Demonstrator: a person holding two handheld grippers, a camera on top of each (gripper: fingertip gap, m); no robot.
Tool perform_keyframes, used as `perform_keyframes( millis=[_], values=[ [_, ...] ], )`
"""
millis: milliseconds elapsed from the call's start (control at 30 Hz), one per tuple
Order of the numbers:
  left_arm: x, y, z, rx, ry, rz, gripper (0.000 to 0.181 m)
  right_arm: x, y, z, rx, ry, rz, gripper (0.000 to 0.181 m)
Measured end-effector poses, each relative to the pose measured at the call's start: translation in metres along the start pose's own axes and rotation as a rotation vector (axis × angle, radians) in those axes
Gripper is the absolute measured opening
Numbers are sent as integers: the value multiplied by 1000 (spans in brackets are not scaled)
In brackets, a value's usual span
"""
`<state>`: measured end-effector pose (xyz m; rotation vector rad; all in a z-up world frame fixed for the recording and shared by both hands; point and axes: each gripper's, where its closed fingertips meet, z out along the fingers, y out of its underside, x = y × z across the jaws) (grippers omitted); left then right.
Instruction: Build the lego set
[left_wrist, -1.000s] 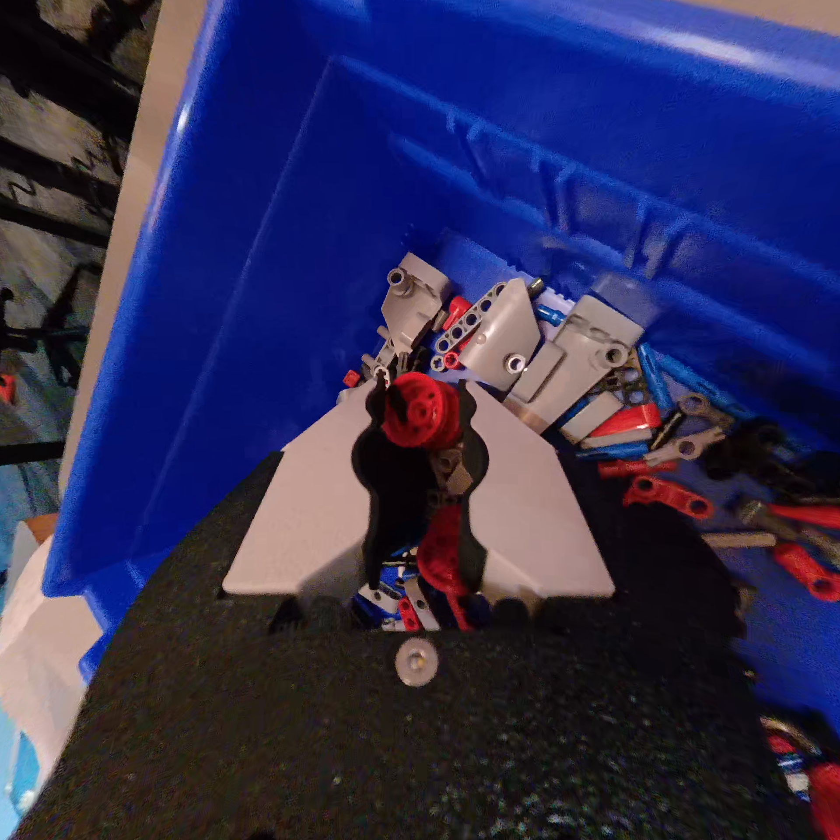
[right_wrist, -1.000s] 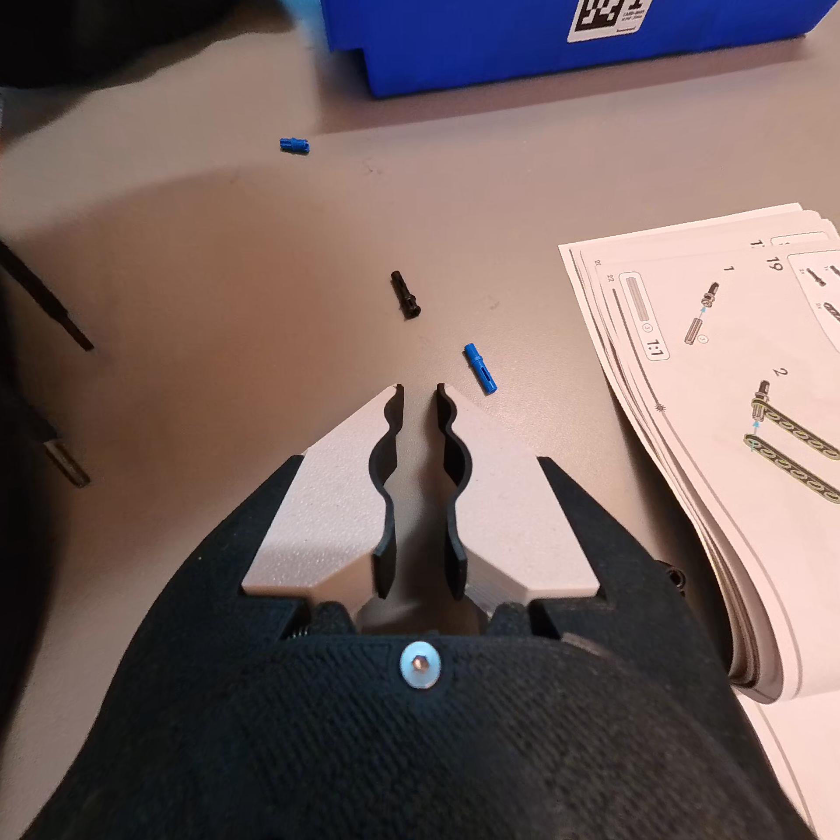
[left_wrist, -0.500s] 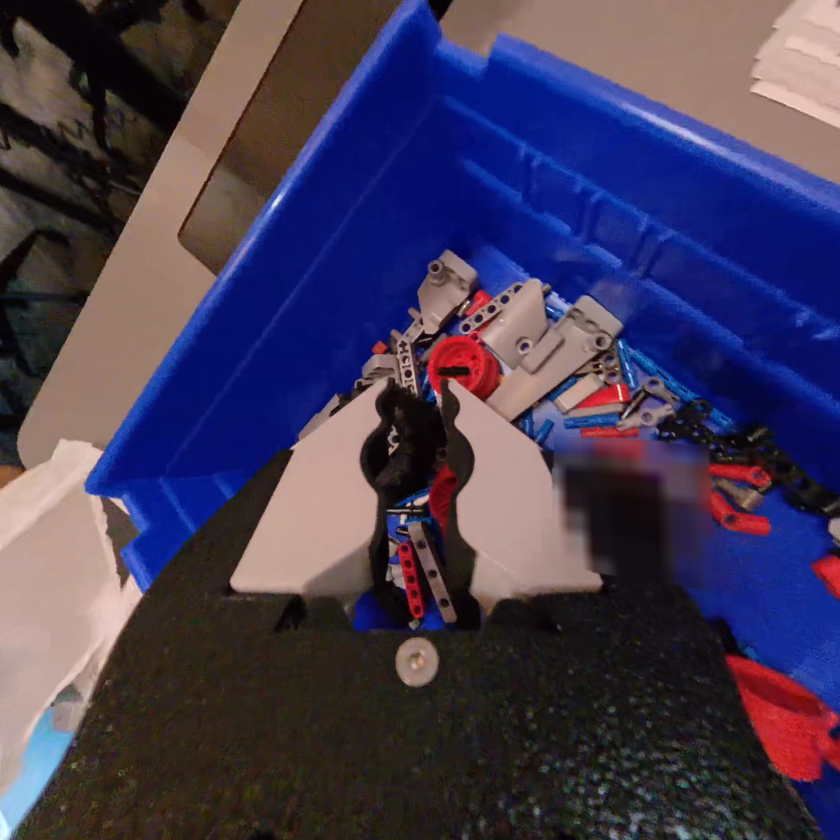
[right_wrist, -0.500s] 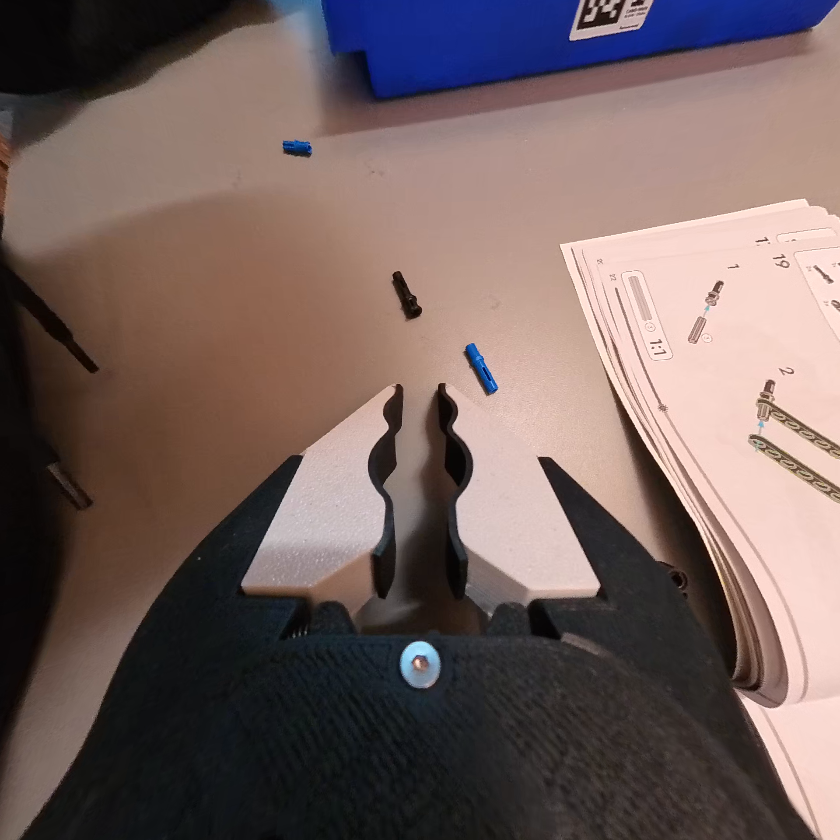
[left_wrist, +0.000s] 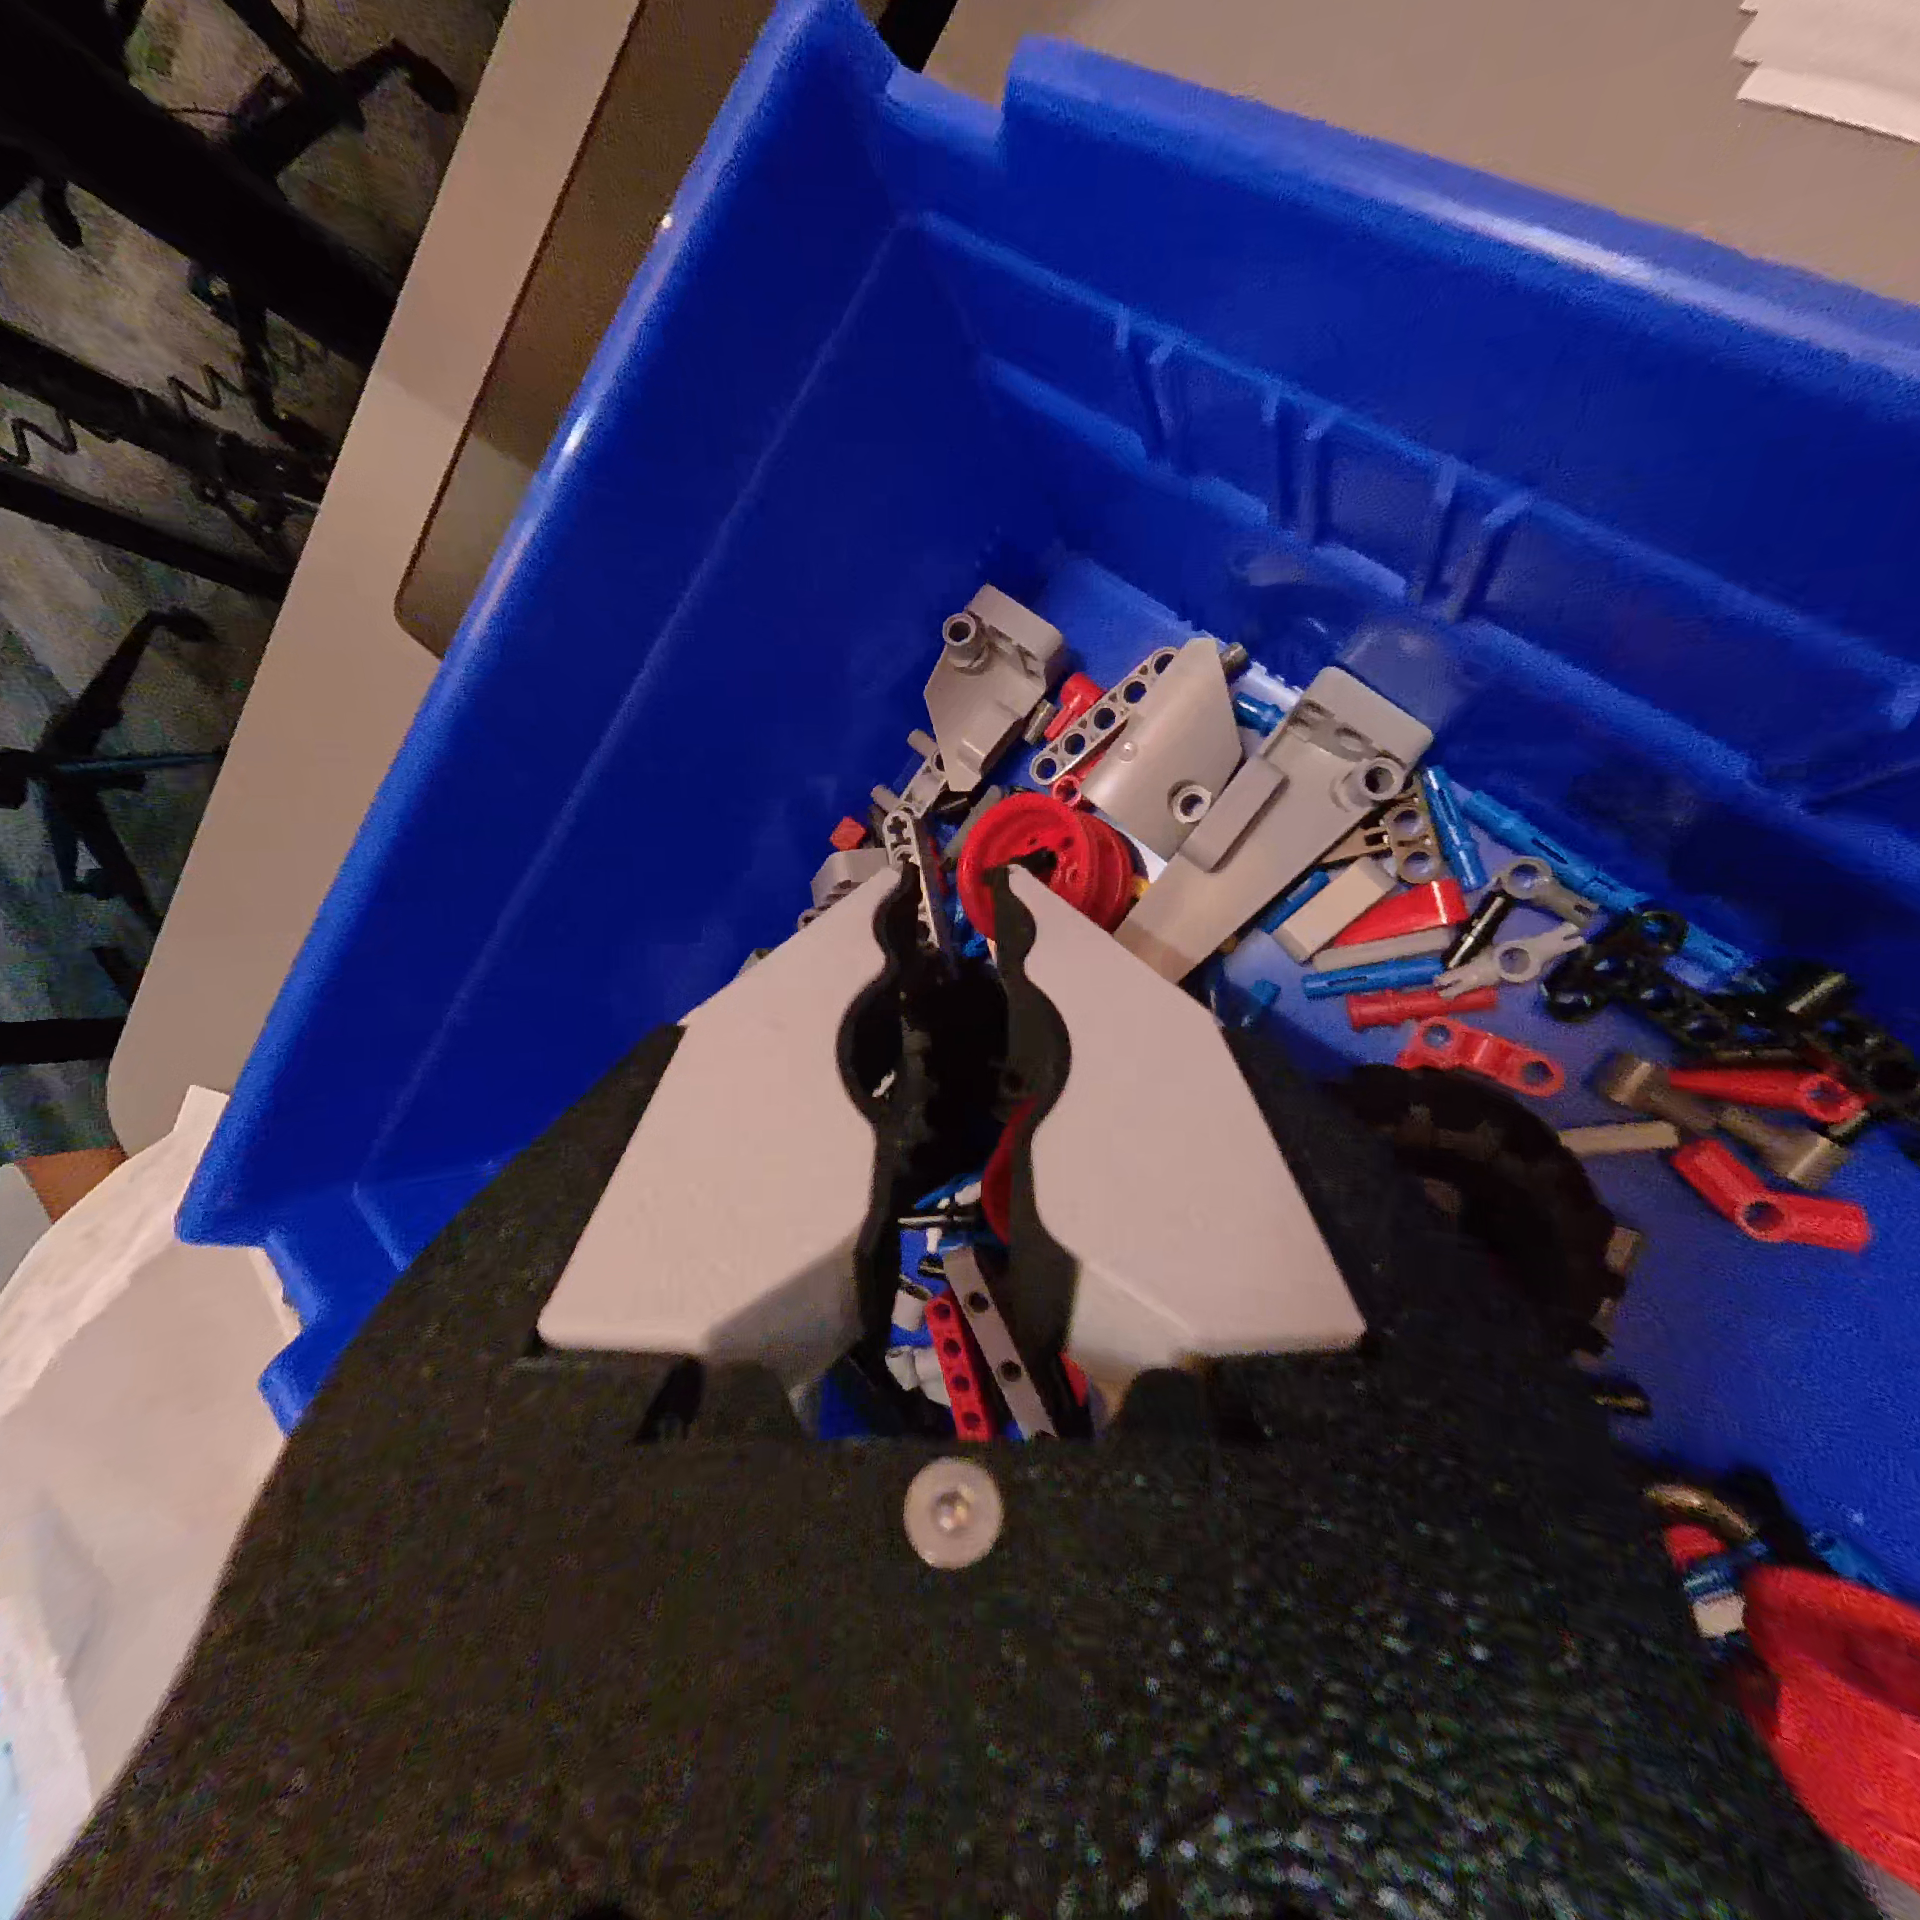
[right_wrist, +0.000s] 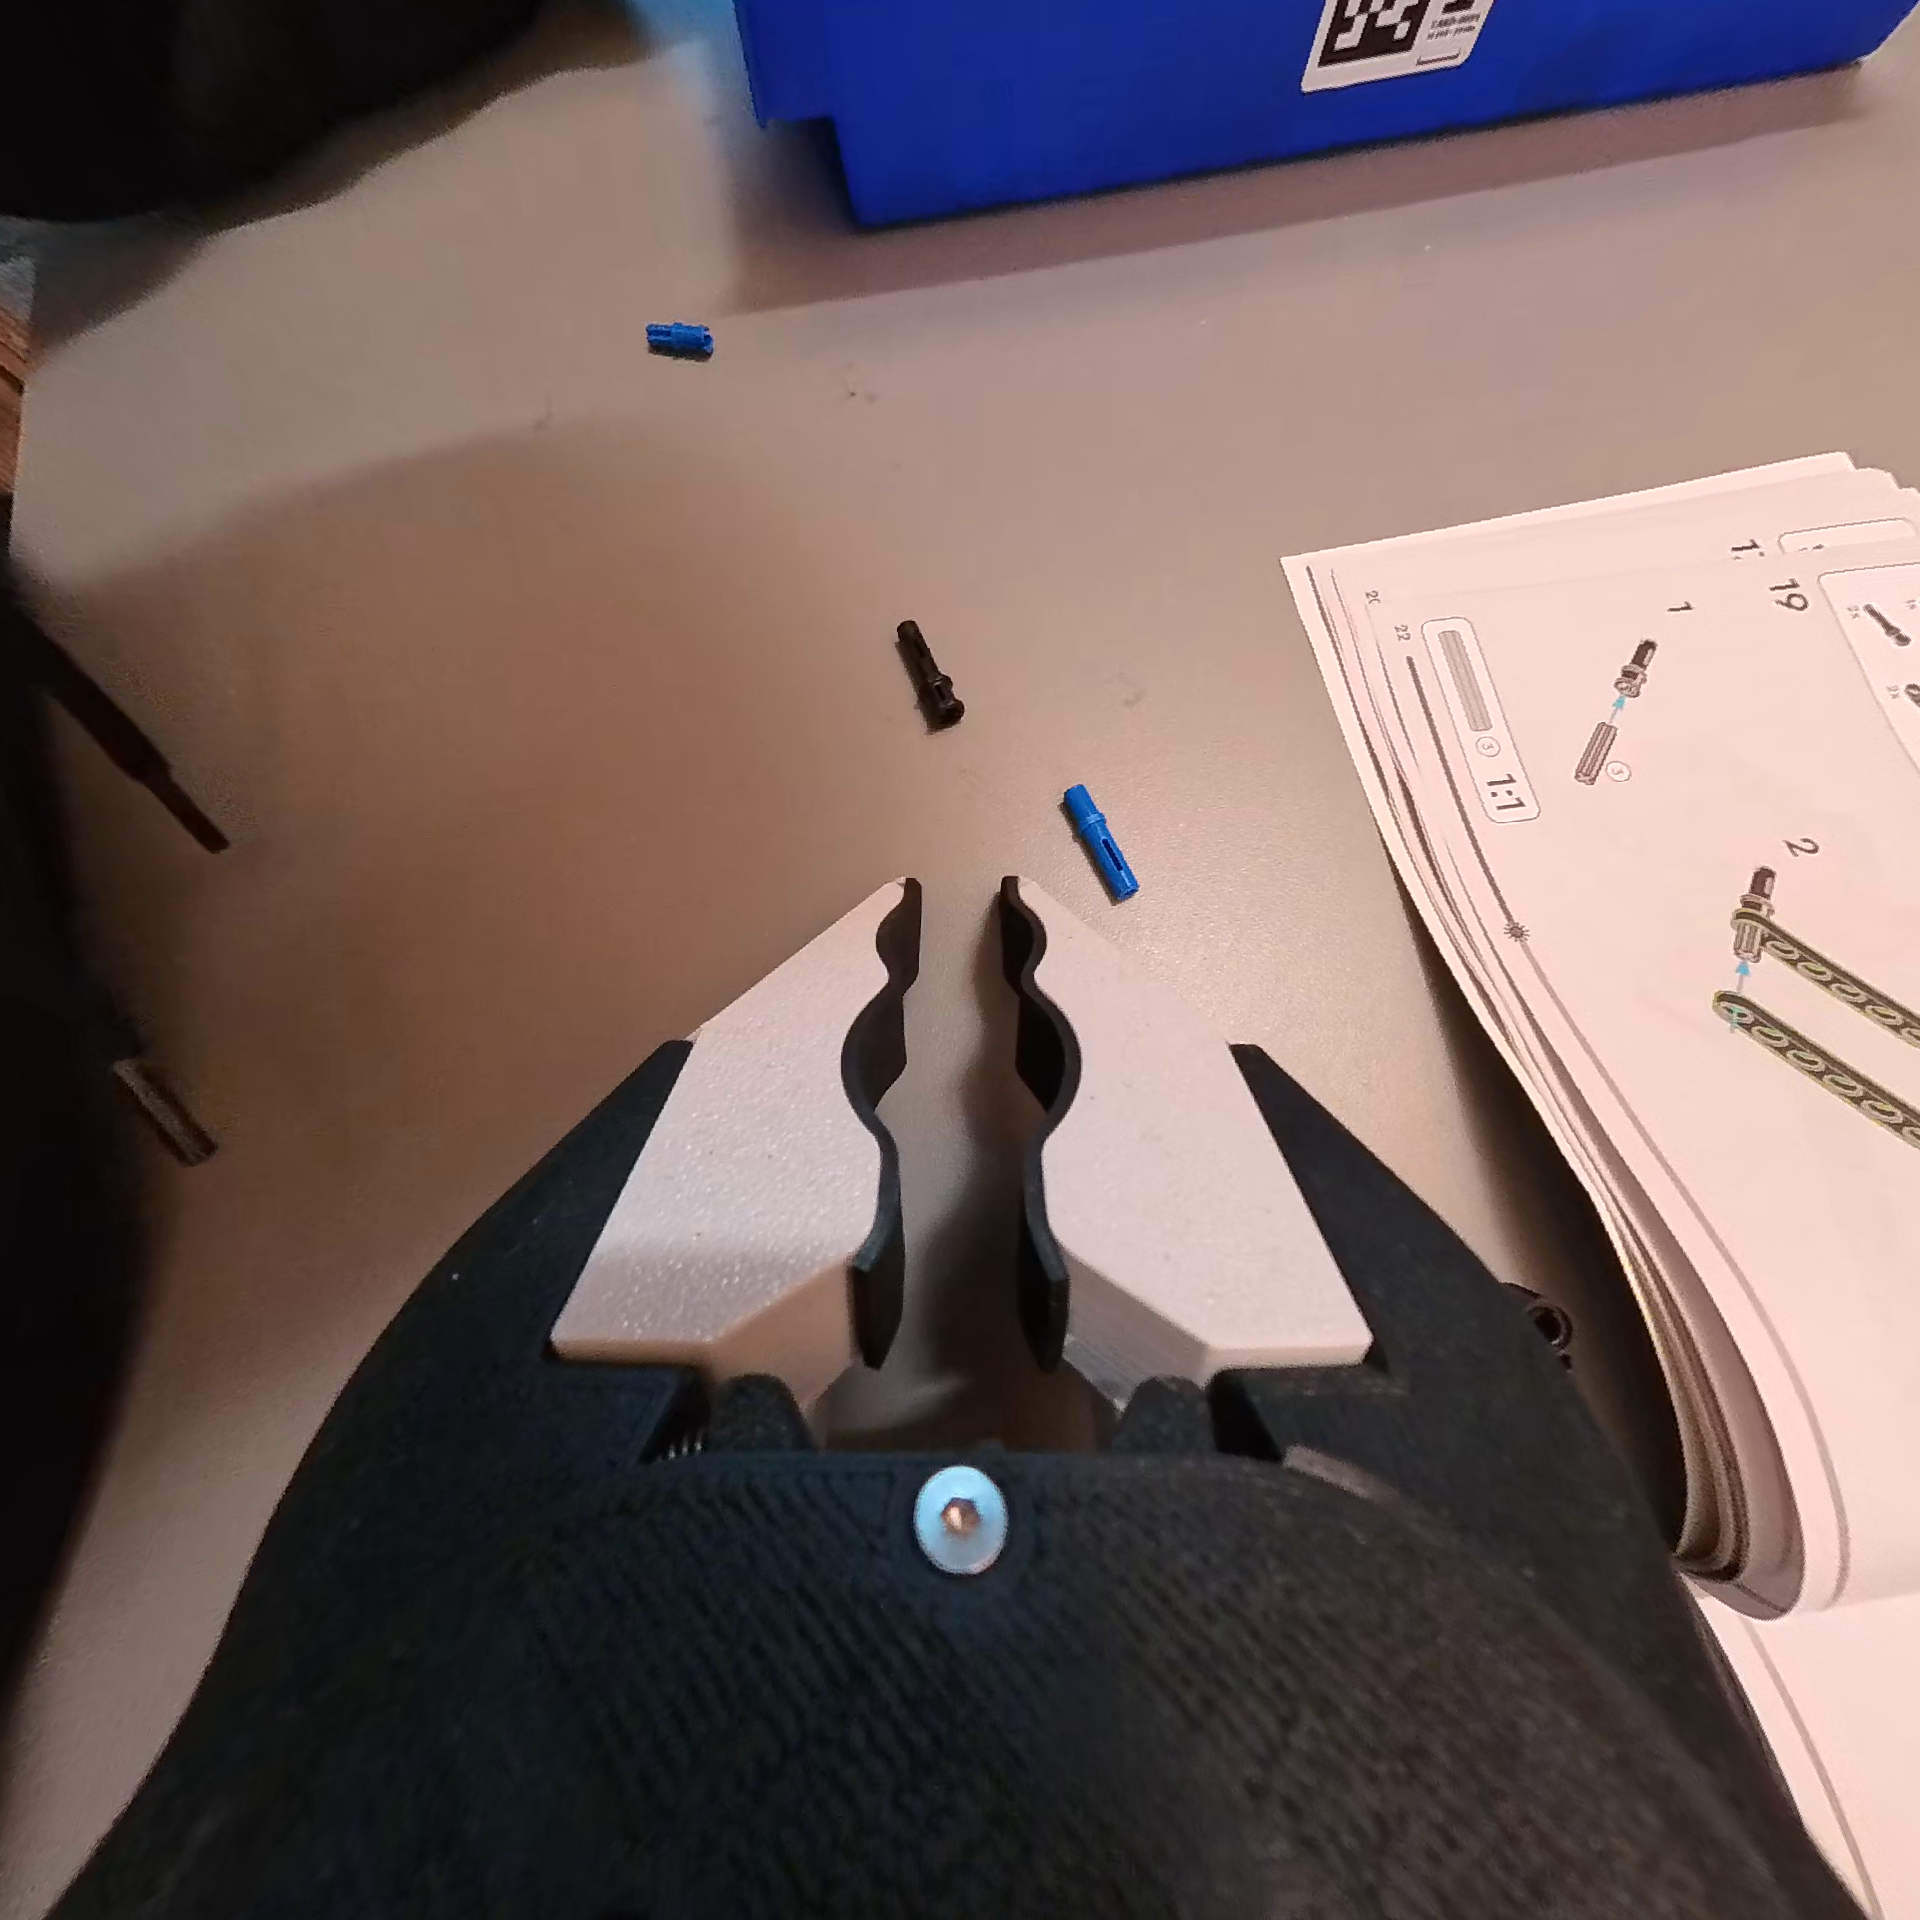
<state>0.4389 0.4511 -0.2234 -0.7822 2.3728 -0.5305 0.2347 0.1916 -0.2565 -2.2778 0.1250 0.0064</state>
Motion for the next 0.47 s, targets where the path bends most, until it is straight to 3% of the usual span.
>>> perform_keyframes(
  millis=[33,167,300,400,467],
  values=[
    [1,2,1,-8,0,20,14,0,0,0,0,-1,1,13],
    [-6,9,-2,-45,-35,27,24,0,0,0,0,1,-2,13],
    [-24,3,-22,15,-64,-139,37,0,0,0,0,-3,2,13],
    [-12,11,-11,-3,40,-218,51,0,0,0,1,-6,6,13],
    [-13,26,0,-104,7,-190,65,0,0,0,1,-8,8,13]
  ],
)
